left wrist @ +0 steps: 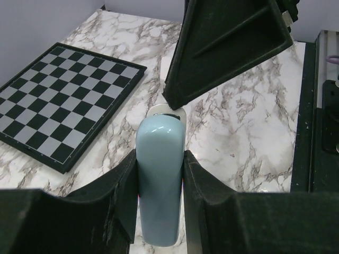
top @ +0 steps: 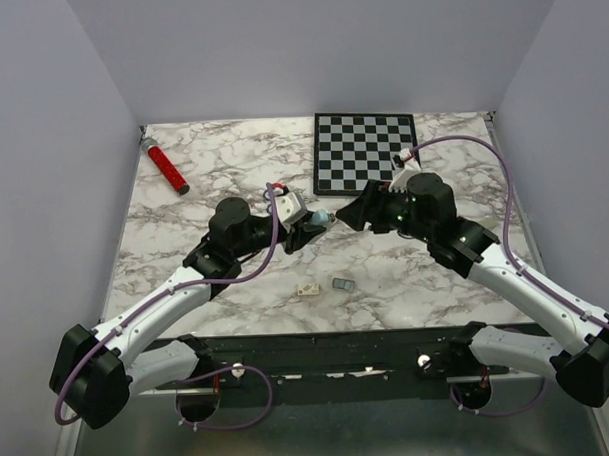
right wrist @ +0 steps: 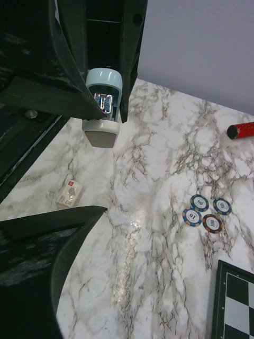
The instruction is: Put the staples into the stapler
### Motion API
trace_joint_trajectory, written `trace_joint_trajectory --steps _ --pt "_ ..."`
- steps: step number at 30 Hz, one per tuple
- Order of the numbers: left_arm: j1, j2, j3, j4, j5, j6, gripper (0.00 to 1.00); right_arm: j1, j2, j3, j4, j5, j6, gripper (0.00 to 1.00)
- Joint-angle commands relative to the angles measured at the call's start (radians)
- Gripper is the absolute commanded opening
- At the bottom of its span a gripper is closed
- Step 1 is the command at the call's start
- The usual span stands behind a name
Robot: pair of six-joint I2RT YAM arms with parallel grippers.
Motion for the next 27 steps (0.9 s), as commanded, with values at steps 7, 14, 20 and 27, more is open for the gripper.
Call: trace_joint_trajectory --steps 7,14,20,27 --pt "-0.025 -0.031 -0.011 0.087 0.035 -0.045 0.0 0.004 0.043 0.017 0.069 -0.119 0.069 0.59" --pt "-0.045 -0.027 -0.003 0.084 -0.017 -0.036 0.0 0.004 0.073 0.022 0.031 -0.153 0.072 0.46" --pt "-0.067 -0.012 0.007 0.116 -0.07 -0.032 0.0 0.004 0.115 0.032 -0.012 -0.18 0.083 0.38" --pt "-0.088 -0.001 0.001 0.177 -0.11 -0.055 0.0 0.004 0.144 0.054 -0.023 -0.196 0.102 0.14"
